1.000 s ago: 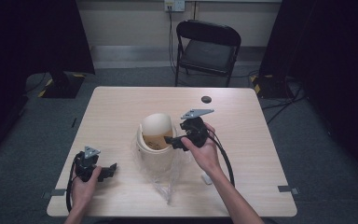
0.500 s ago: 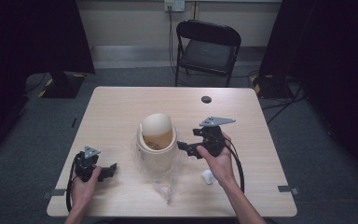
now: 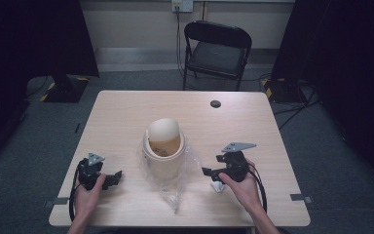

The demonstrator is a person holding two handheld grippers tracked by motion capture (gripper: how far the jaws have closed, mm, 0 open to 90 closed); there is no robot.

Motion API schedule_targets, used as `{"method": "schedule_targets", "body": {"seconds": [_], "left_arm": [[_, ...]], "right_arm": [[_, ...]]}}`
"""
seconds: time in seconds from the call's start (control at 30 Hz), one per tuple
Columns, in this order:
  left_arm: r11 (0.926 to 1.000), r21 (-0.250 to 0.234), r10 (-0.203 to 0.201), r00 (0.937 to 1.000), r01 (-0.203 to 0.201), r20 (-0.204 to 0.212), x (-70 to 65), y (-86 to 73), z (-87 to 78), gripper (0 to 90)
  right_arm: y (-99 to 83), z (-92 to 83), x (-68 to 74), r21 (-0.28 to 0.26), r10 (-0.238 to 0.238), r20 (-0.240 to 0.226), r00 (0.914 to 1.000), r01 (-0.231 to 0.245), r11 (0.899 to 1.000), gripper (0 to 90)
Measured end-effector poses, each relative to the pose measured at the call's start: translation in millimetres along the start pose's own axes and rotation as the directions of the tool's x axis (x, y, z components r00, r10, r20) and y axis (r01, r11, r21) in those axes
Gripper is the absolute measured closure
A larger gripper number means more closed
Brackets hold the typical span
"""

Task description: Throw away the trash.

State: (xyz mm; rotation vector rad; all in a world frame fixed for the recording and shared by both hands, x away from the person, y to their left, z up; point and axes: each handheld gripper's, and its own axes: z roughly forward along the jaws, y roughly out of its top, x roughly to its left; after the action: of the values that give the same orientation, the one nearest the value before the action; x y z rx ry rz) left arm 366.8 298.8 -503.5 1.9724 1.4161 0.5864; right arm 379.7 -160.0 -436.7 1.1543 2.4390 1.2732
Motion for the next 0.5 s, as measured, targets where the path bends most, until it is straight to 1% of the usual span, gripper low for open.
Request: {"method": "schedule_targets", "body": {"seconds": [0.07,0.1,0.17,0.2,0.27,0.37,0.4,0.43,0.5], "left_arm": [[1.0000,-0.002,-0.004,1.0000,0.004,0.002,-0.3,-0.1,0.1,0.0],[1.0000,-0.002,-0.004,1.0000,0.004,0.002,-0.3,-0.1,0.1,0.0],[1.0000,0.000,0.000,1.0000,0.000,0.001,0.1,0.0,0.1,0.0],[1.0000,0.000,0.000,1.0000,0.000,0.001,0.1,0.0,0.1,0.0],[1.0000,0.000,0.000,1.0000,0.000,0.001,0.1,0.0,0.0,0.0],[1.0000,-0.002,-0.004,1.0000,0.004,0.002,-0.2,0.0,0.1,0.0],[1.0000,0.000,0.000,1.0000,0.000,0.001,0.1,0.0,0.0,0.0],[1.0000,-0.002,-0.003,1.0000,0.003,0.002,-0.1,0.0,0.2,0.0],[1.0000,-0.001,0.000,1.0000,0.000,0.001,0.1,0.0,0.1,0.0]], "right_arm": [[-10.3,-1.9,-2.0,0.005,0.015,-0.011,0.9998,-0.015,1.000,20.9],[-10.3,-1.9,-2.0,0.005,0.015,-0.011,0.9998,-0.015,1.000,20.9],[-19.5,-6.0,-2.8,0.008,0.028,-0.004,0.9996,-0.028,1.000,22.1],[-27.4,-10.2,-4.6,0.017,0.026,0.004,0.9997,-0.026,1.000,24.7],[-34.9,-13.9,-6.0,0.029,0.025,0.015,0.9996,-0.026,0.999,27.5],[-45.2,-16.2,-6.8,0.033,0.041,0.000,0.9992,-0.041,0.999,32.2],[-48.4,-16.2,-6.6,0.040,0.039,-0.005,0.9992,-0.039,0.998,34.5],[-51.6,-15.2,-6.4,0.035,0.039,-0.009,0.9992,-0.038,0.999,36.5],[-54.2,-14.0,-5.7,0.041,0.037,-0.013,0.9992,-0.036,0.998,37.8]]}}
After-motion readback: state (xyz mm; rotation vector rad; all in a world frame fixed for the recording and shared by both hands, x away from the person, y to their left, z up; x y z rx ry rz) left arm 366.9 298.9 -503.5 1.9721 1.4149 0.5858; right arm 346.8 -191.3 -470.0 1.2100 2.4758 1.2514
